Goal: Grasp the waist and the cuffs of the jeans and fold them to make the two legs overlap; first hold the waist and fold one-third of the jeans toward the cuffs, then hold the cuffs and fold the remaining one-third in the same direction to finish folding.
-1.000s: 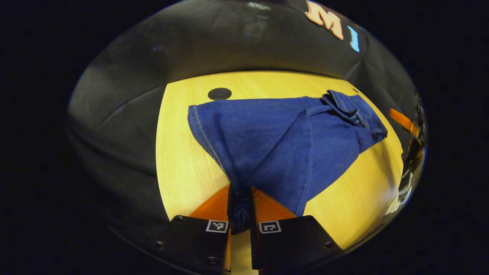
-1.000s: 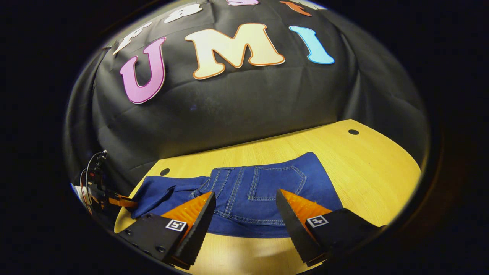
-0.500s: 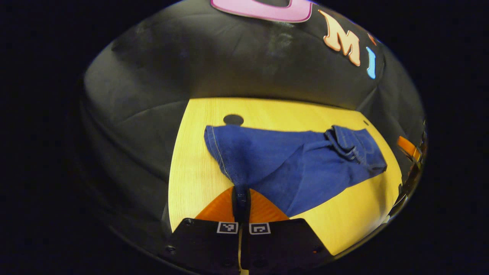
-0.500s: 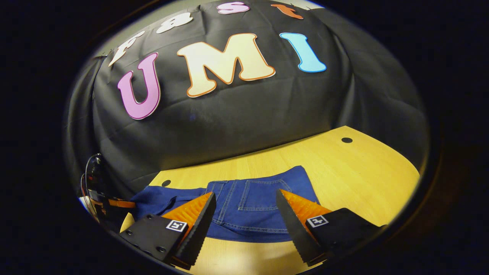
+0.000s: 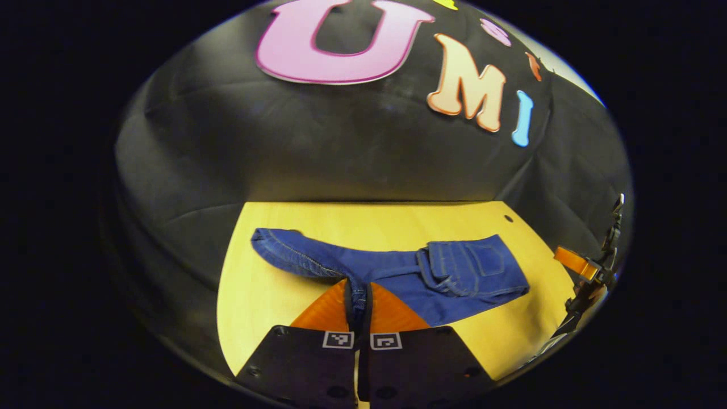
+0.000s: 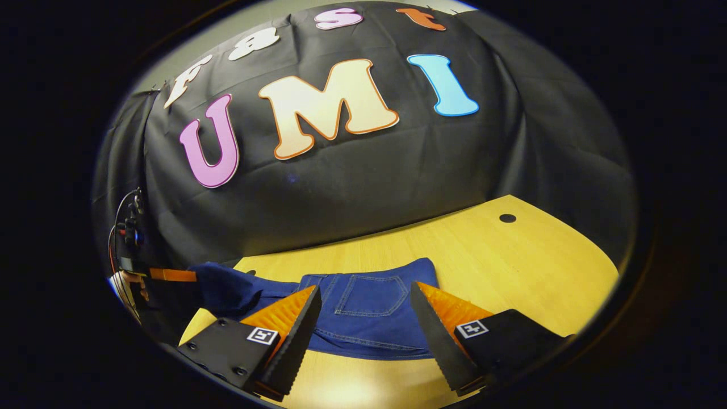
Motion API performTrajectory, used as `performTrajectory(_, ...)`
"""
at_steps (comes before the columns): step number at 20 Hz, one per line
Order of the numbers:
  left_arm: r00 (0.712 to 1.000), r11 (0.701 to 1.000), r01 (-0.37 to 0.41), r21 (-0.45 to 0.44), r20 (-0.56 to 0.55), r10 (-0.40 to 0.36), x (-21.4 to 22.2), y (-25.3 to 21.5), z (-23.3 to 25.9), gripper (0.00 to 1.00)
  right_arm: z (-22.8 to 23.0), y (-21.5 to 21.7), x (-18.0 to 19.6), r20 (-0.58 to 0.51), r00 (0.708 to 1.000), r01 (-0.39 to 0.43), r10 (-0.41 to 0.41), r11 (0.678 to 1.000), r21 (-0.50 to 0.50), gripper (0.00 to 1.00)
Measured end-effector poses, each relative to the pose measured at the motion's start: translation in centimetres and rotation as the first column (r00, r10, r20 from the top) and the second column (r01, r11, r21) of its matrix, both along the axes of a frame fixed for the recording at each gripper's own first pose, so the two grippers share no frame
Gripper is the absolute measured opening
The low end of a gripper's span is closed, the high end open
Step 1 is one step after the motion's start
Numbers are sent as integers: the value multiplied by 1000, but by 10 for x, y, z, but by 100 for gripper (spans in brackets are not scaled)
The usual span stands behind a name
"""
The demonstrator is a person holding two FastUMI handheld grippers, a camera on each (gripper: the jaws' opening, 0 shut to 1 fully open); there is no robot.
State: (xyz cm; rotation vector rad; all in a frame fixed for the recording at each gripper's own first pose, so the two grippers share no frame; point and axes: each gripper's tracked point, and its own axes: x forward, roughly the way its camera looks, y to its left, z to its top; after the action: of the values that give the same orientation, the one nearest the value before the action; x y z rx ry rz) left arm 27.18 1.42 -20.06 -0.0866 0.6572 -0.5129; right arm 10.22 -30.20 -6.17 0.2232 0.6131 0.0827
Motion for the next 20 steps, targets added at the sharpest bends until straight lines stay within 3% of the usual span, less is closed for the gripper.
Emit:
performTrajectory(5, 997, 998, 63, -10, 43, -63, -6, -69, 31, 0, 18, -41, -6, 20, 1000, 15, -15, 1000, 1, 98)
performTrajectory(6, 996, 998, 69, -10, 57, -69, -6, -81, 34, 0, 22, -50, -7, 25, 1000, 20, -20, 1000, 0, 93)
performTrajectory(8, 994, 996, 90, -18, 64, -89, -9, -109, 40, 0, 26, -68, -11, 29, 999, 31, -31, 1000, -1, 93)
performTrajectory(9, 993, 995, 101, -20, 67, -99, -12, -124, 43, 0, 28, -77, -13, 30, 999, 36, -36, 999, 1, 98)
performTrajectory(11, 989, 991, 127, -31, 83, -124, -18, -157, 50, 0, 30, -94, -17, 30, 999, 44, -43, 999, 1, 98)
performTrajectory(12, 985, 988, 152, -36, 90, -148, -19, -175, 51, 0, 32, -102, -18, 30, 999, 45, -45, 999, -1, 93)
performTrajectory(13, 982, 986, 165, -39, 99, -160, -21, -193, 54, 0, 34, -111, -19, 32, 998, 47, -47, 999, -3, 98)
performTrajectory(14, 979, 982, 183, -41, 100, -178, -23, -211, 55, 0, 34, -120, -19, 31, 998, 49, -49, 999, -7, 93)
performTrajectory(15, 976, 979, 197, -51, 99, -192, -25, -228, 58, 0, 35, -131, -20, 33, 998, 54, -53, 999, -11, 98)
performTrajectory(20, 967, 968, 247, -43, 81, -243, -32, -305, 32, 0, 42, -177, -26, 35, 996, 78, -77, 996, -32, 98)
